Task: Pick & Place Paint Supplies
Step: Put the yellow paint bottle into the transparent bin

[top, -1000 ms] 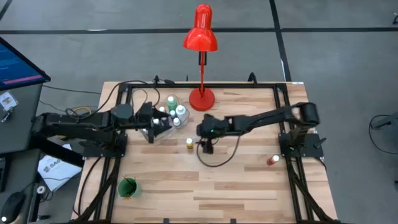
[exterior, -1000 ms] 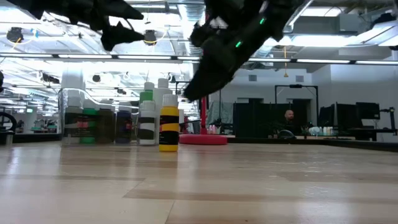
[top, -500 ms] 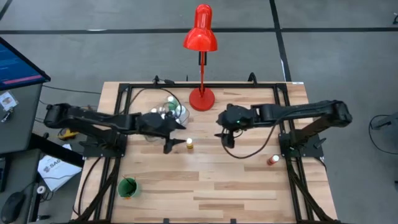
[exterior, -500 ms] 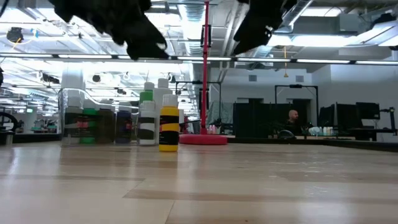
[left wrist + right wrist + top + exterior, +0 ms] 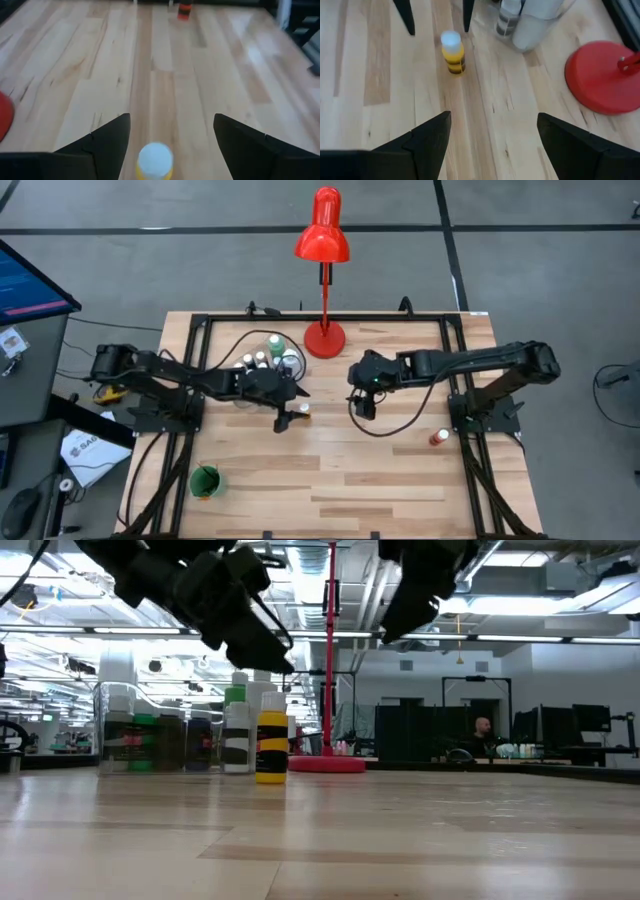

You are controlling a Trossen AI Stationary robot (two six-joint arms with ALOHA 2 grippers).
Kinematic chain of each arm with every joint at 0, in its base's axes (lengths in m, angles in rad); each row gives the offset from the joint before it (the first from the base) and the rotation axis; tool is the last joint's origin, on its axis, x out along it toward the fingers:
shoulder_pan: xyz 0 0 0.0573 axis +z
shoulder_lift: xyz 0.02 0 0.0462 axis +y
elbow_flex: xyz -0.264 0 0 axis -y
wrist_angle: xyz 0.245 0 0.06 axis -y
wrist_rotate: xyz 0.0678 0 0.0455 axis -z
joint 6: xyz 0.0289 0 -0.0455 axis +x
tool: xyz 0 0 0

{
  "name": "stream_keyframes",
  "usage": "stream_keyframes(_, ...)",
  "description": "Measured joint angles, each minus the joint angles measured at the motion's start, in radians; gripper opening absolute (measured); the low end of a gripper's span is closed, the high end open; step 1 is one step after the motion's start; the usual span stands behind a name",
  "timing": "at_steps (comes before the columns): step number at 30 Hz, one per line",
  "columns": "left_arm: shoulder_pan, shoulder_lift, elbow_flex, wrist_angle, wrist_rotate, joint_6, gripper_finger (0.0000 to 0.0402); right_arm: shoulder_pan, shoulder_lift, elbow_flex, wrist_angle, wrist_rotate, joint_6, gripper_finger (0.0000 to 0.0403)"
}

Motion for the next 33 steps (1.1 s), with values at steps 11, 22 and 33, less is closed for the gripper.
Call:
stream_keyframes(11, -0.003, 0.117, -0.001, 0.012, -0.036, 0.028, 0.0279, 0.000, 0.017, -0.001, 0.002, -0.003, 0.000, 0.0292)
stream_keyframes(22, -0.003, 0.134, -0.002, 0.023, -0.043, 0.029, 0.0238, 0.000, 0.016, -0.001, 0.001, -0.002, 0.000, 0.0292)
stream_keyframes(33, -0.003, 0.134, -0.002, 0.022, -0.052, 0.035, 0.0128, -0.002, 0.016, -0.001, 0.001, -0.001, -0.003, 0.0292)
